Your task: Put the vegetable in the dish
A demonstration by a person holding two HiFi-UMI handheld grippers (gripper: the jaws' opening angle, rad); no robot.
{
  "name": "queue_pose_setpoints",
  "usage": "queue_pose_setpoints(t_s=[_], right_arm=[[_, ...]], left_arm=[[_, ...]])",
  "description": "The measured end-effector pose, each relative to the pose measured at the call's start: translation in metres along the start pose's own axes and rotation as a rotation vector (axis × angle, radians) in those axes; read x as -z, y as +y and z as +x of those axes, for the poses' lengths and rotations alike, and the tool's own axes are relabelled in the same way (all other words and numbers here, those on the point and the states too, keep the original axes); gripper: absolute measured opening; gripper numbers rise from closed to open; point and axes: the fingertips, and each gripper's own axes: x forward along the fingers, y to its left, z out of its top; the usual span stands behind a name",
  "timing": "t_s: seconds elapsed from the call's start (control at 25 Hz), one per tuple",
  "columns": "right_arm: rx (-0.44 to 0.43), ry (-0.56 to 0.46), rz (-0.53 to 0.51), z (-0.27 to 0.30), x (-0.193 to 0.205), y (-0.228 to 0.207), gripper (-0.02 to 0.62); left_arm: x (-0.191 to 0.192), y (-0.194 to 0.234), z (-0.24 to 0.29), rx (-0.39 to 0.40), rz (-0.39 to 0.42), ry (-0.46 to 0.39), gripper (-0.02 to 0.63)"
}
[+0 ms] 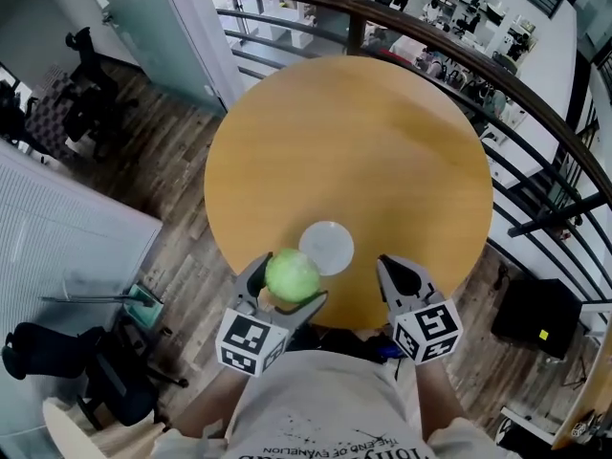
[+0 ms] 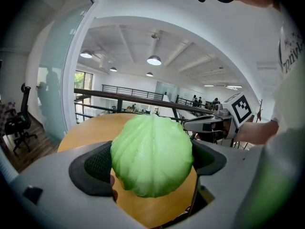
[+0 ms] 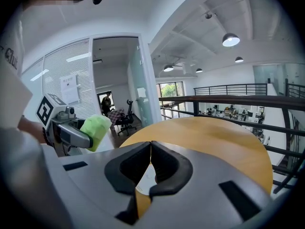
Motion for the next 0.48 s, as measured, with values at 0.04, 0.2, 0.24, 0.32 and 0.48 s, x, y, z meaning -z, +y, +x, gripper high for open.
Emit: queue_pose_setpoints(t_s=[0.04, 0.2, 0.24, 0.32, 0.48], right_arm=[[0.003, 0.003, 0.004, 0.002, 0.001, -0.002, 0.025], [0.007, 0.016, 0.012, 0.012, 0.006, -0.003, 0.025], [0.008, 0.018, 0.014, 0.013, 0.008, -0.004, 0.025], [0.011, 0.02, 0.018, 0.014, 0.012, -0.007, 0.025], [0.009, 0.031, 0.029, 0.018, 0.022, -0.018, 0.025]], left_arm=[[0.0, 0.002, 0.002, 0.005, 0.001, 0.006, 0.492], [0.007, 0.007, 0.01, 0.028, 0.007, 0.034, 0.492], [0.009, 0.007, 0.012, 0.032, 0.01, 0.042, 0.492], [0.013, 0.006, 0.018, 0.041, 0.019, 0.053, 0.492], [0.02, 0.006, 0.033, 0.051, 0.046, 0.085, 0.492]])
